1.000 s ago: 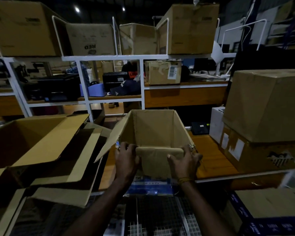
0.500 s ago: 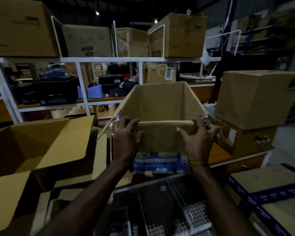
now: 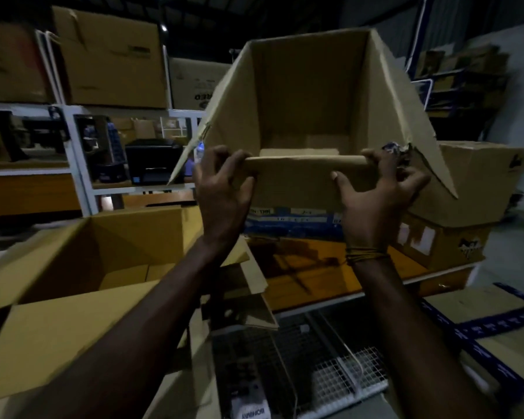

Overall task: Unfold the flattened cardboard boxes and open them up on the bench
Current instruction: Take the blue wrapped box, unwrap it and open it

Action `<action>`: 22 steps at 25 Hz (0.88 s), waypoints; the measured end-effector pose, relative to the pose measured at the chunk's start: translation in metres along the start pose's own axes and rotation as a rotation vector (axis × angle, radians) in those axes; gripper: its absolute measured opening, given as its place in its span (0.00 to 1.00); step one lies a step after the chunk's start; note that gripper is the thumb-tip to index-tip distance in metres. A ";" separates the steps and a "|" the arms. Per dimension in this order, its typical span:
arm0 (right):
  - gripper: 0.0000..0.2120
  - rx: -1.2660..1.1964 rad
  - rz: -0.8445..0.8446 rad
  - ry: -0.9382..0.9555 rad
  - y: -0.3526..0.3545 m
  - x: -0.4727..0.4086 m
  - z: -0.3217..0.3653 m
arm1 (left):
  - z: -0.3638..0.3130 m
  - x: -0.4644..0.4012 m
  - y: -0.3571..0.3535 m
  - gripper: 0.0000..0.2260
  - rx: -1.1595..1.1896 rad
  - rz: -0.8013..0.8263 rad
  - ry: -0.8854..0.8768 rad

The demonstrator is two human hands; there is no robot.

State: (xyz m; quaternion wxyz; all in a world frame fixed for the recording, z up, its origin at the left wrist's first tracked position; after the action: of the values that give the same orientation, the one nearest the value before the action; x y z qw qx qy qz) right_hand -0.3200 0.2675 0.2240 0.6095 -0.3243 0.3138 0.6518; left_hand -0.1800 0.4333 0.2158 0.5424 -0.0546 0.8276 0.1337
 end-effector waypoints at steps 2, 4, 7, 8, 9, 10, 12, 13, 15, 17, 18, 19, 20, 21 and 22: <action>0.24 -0.058 0.010 0.023 -0.013 0.013 0.027 | 0.012 -0.003 0.032 0.18 -0.046 -0.045 -0.007; 0.23 -0.108 0.039 0.027 -0.029 0.027 0.052 | 0.024 -0.006 0.065 0.17 -0.104 -0.076 0.003; 0.23 -0.178 0.086 0.024 -0.057 0.050 0.086 | 0.045 -0.009 0.116 0.17 -0.194 -0.115 0.002; 0.23 -0.208 0.101 0.023 -0.065 0.059 0.096 | 0.052 -0.009 0.132 0.17 -0.228 -0.123 0.003; 0.23 -0.242 0.117 0.021 -0.074 0.069 0.108 | 0.060 -0.008 0.150 0.17 -0.269 -0.130 0.006; 0.23 -0.276 0.133 0.018 -0.082 0.079 0.118 | 0.067 -0.007 0.167 0.17 -0.308 -0.134 0.011; 0.23 -0.325 0.171 0.018 -0.097 0.098 0.136 | 0.079 -0.002 0.197 0.17 -0.373 -0.143 0.003; 0.24 -0.337 0.189 0.023 -0.104 0.106 0.144 | 0.084 0.001 0.210 0.16 -0.399 -0.149 -0.003; 0.24 -0.362 0.225 0.030 -0.117 0.124 0.159 | 0.094 0.007 0.236 0.16 -0.437 -0.164 0.000; 0.24 -0.381 0.255 0.017 -0.127 0.139 0.172 | 0.103 0.011 0.258 0.16 -0.459 -0.164 0.010; 0.24 -0.388 0.269 0.012 -0.132 0.146 0.177 | 0.108 0.014 0.266 0.16 -0.473 -0.160 0.015; 0.24 -0.399 0.287 0.007 -0.137 0.154 0.181 | 0.113 0.017 0.274 0.16 -0.491 -0.156 0.016; 0.23 -0.412 0.309 -0.002 -0.141 0.162 0.182 | 0.118 0.021 0.280 0.16 -0.511 -0.150 0.012; 0.23 -0.419 0.333 -0.014 -0.145 0.171 0.182 | 0.122 0.025 0.285 0.16 -0.532 -0.141 0.008; 0.23 -0.422 0.353 -0.028 -0.148 0.179 0.181 | 0.127 0.029 0.289 0.16 -0.553 -0.129 0.011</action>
State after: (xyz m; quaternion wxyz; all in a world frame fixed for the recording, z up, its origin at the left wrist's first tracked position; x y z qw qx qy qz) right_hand -0.1880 0.5281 0.1853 0.4098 -0.3750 0.2143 0.8035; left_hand -0.1480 0.7471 0.1881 0.5098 -0.2539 0.7575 0.3192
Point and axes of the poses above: each hand's wrist, its own x-axis away from the middle knuckle, its own y-axis out of the back of the hand, z = x × y, the point moved 1 cm from there along -x, towards the middle knuckle, and after that the axes turned 3 degrees about z, right-handed, at the moved point
